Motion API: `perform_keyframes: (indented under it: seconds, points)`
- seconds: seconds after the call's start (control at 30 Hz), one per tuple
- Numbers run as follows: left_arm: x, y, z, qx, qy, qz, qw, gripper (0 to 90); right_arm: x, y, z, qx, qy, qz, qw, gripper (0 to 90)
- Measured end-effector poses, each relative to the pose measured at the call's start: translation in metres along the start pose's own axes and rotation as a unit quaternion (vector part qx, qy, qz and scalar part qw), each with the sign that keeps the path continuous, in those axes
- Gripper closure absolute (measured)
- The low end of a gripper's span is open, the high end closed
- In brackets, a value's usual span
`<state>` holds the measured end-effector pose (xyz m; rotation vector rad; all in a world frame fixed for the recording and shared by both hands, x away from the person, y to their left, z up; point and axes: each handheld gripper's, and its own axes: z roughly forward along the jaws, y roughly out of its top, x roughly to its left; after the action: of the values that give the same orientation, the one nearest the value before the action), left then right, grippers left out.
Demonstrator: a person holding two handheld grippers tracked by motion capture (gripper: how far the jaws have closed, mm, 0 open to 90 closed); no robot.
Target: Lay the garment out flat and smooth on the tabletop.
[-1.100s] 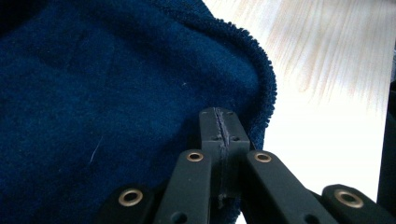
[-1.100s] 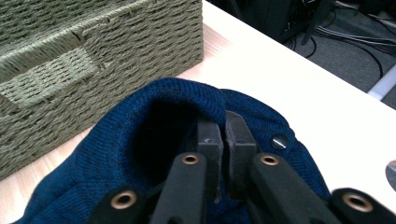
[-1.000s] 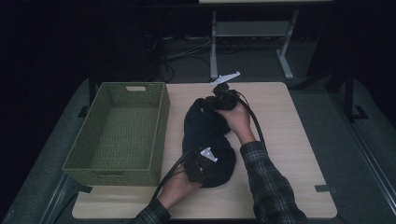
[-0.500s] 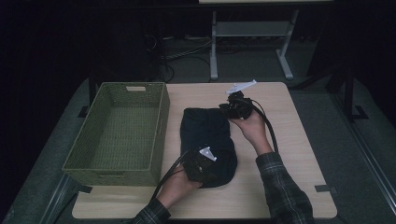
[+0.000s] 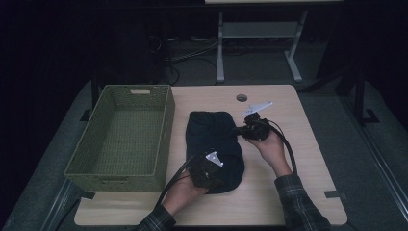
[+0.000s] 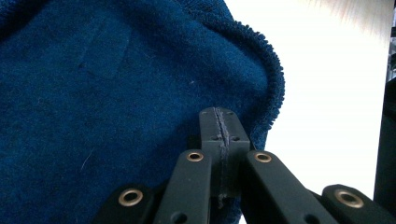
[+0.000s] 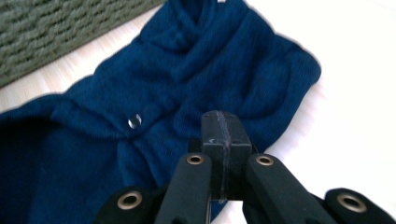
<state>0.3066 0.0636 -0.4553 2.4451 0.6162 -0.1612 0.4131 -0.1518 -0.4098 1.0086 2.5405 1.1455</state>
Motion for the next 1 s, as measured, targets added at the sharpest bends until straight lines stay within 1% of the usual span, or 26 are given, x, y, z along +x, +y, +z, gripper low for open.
perform_keyframes:
  seconds: [0.07,0.1,0.2,0.23,0.27,0.3,0.33,0.37,0.43,0.47,0.5,0.57,0.6,0.63,0.67,0.7,0.83,0.87,0.93,0.97,1.0]
  points:
    - [0.000,0.000,0.000,-0.001,-0.001,-0.002,1.0000,90.0,0.000,-0.003,0.001,0.002,0.002,0.002,1.0000,90.0]
    - [-0.001,0.000,0.000,-0.001,0.001,-0.001,1.0000,90.0,0.000,-0.010,0.005,0.017,0.004,0.002,0.9998,90.0]
    - [-0.001,0.000,0.000,0.003,0.004,0.004,1.0000,90.0,0.000,-0.015,0.009,0.019,0.007,0.005,0.9998,90.0]
    - [0.000,0.000,0.000,0.005,0.004,0.006,1.0000,90.0,0.000,-0.022,0.016,0.031,0.009,0.007,0.9995,90.0]
    - [-0.001,0.000,0.000,0.004,0.002,0.004,1.0000,90.0,0.000,-0.025,0.019,0.040,0.012,0.010,0.9991,90.0]
    - [-0.001,0.000,0.000,0.003,0.003,0.005,1.0000,90.0,0.000,-0.027,0.023,0.044,0.013,0.009,0.9989,90.0]
    - [-0.001,0.000,0.000,0.003,0.003,0.005,1.0000,90.0,0.000,-0.027,0.023,0.044,0.013,0.009,0.9989,90.0]
    - [-0.002,0.000,0.000,0.005,0.006,0.008,0.9999,90.0,0.001,-0.033,0.029,0.054,0.010,0.006,0.9984,90.0]
    - [-0.003,0.001,0.000,0.006,0.010,0.010,0.9999,90.0,0.002,-0.038,0.033,0.067,0.006,0.002,0.9978,90.0]
    - [-0.004,0.001,0.000,0.007,0.011,0.011,0.9999,90.0,0.003,-0.041,0.034,0.065,0.005,0.005,0.9978,90.0]
    - [-0.004,0.001,0.000,0.007,0.012,0.011,0.9998,90.0,0.003,-0.042,0.033,0.062,0.008,0.013,0.9980,90.0]
    - [-0.004,0.001,0.000,0.007,0.012,0.013,0.9998,90.0,0.003,-0.045,0.031,0.060,0.004,0.008,0.9982,90.0]
    - [-0.004,0.001,0.000,0.007,0.012,0.013,0.9998,90.0,0.003,-0.047,0.029,0.061,0.002,0.010,0.9981,90.0]
    - [-0.004,0.002,0.000,0.010,0.007,0.016,0.9998,90.0,0.004,-0.048,0.028,0.058,0.002,0.007,0.9983,90.0]
    - [-0.004,0.002,0.000,0.010,0.007,0.016,0.9998,90.0,0.004,-0.048,0.028,0.058,0.002,0.007,0.9983,90.0]
    - [-0.006,0.002,0.001,0.012,0.004,0.021,0.9997,90.0,0.005,-0.051,0.024,0.061,-0.005,0.004,0.9981,90.0]
    - [-0.008,0.004,0.002,0.015,0.002,0.026,0.9996,90.0,0.005,-0.058,0.018,0.059,-0.013,-0.001,0.9982,90.0]
    - [-0.009,0.005,0.001,0.013,-0.003,0.027,0.9995,90.0,0.005,-0.060,0.016,0.057,-0.013,0.002,0.9983,90.0]
    - [-0.009,0.005,0.000,0.010,-0.003,0.026,0.9996,86.2,0.005,-0.062,0.014,0.057,-0.011,0.005,0.9983,90.0]
    - [-0.009,0.006,-0.002,0.008,-0.002,0.026,0.9996,84.7,0.005,-0.066,0.011,0.051,-0.010,0.009,0.9986,90.0]
    - [-0.009,0.006,-0.003,0.003,-0.002,0.024,0.9997,84.7,0.005,-0.066,0.011,0.051,-0.010,0.009,0.9986,90.0]
